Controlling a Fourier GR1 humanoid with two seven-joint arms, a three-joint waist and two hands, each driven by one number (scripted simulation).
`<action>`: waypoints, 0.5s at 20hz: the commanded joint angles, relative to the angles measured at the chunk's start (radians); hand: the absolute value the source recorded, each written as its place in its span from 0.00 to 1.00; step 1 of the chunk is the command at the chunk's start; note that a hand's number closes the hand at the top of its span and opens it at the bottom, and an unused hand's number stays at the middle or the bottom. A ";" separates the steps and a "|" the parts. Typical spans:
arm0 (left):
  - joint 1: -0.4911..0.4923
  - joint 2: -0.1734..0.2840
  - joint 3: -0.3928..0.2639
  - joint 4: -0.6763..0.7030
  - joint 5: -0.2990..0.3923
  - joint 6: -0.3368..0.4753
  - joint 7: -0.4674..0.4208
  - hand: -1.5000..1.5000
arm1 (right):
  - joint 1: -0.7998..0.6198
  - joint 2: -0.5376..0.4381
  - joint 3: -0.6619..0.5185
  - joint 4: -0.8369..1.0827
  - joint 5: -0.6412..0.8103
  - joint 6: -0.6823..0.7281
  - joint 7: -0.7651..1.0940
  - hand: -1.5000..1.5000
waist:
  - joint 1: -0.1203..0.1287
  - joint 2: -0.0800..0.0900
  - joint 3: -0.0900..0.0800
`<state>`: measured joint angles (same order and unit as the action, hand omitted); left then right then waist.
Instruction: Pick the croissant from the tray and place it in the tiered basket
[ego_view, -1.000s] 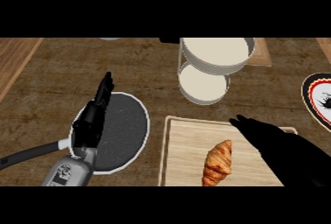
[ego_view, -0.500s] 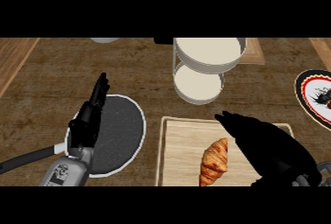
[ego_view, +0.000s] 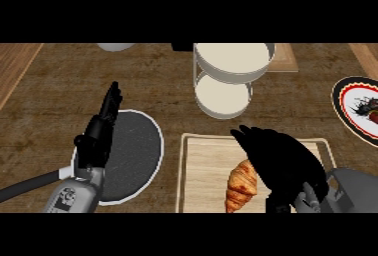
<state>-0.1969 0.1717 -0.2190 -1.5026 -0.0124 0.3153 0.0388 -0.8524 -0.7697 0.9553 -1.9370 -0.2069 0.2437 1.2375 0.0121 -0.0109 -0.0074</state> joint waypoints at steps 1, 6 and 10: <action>-0.002 -0.009 -0.001 -0.015 -0.018 0.023 0.016 0.50 | -0.098 0.066 0.056 0.024 -0.030 0.077 0.249 0.00 | -0.002 0.001 0.002; 0.025 0.004 0.022 0.000 0.009 -0.010 -0.028 0.50 | -0.162 0.135 0.138 0.073 0.015 0.049 0.249 0.00 | -0.007 0.002 0.003; 0.027 0.001 0.002 -0.040 -0.013 0.000 0.008 0.50 | -0.193 0.117 0.134 0.142 0.012 0.037 0.249 0.00 | -0.009 0.000 0.004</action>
<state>-0.1714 0.1753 -0.2110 -1.5220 -0.0161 0.3102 0.0335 -0.9918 -0.6942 1.0749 -1.8379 -0.1957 0.2367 1.2384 0.0047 -0.0098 -0.0042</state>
